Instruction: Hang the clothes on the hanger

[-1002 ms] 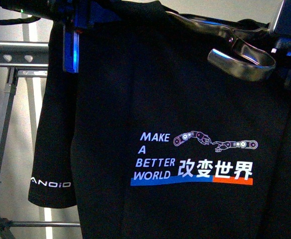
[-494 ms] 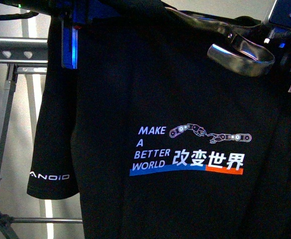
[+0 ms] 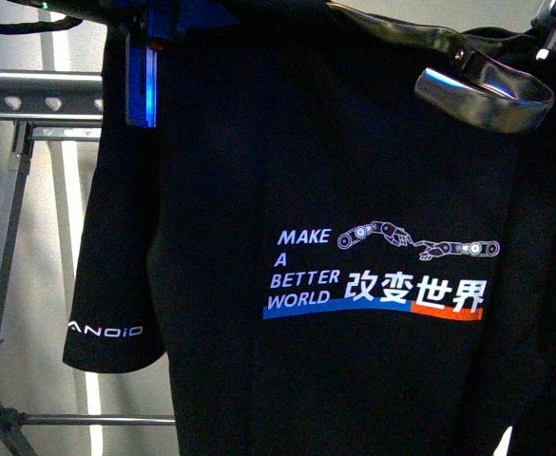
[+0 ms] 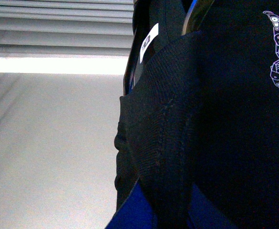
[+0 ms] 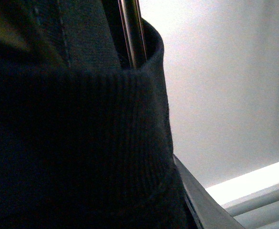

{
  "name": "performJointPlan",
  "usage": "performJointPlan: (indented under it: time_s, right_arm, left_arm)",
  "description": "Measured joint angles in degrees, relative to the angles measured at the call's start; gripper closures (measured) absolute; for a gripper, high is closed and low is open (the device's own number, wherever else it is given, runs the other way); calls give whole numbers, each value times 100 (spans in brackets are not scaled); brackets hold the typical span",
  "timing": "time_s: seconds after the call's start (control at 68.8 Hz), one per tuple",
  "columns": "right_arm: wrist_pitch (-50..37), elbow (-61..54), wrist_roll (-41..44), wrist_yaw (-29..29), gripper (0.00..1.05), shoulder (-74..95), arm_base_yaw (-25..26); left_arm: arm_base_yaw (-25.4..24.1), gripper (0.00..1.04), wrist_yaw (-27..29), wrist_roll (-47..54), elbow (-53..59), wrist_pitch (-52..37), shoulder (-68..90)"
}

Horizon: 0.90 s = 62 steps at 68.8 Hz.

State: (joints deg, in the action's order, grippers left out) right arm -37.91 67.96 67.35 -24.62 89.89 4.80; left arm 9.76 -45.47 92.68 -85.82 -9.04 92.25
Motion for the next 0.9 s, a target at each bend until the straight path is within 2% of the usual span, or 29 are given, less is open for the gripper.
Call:
performJointPlan:
  time_s: [0.276,0.363,0.421,0.479,0.581,0.901]
  right_arm:
    - [77,-98,-396,-166,97,-155,365]
    - [201,-157,-579,-269,97,-256,533]
    - [409,-210,-741,-361,97,-352,616]
    - [614,-247,-859,-407,97,-428,649]
    - [1399,-382,-1080,-516,97,-658,726]
    - [3366,-896,-1558,-807,97,-946,953]
  left_arm:
    - [11,62,-61,2,0,-24,-17]
    - [11,44,-61,2,0,-24,-17]
    - [13,32,-63,2,0,-24,-20]
    - [13,24,-66,2,0,-24,-20]
    - [11,7,-63,2,0,-26,-20]
    - [7,7,-59,2,0,-26,-20]
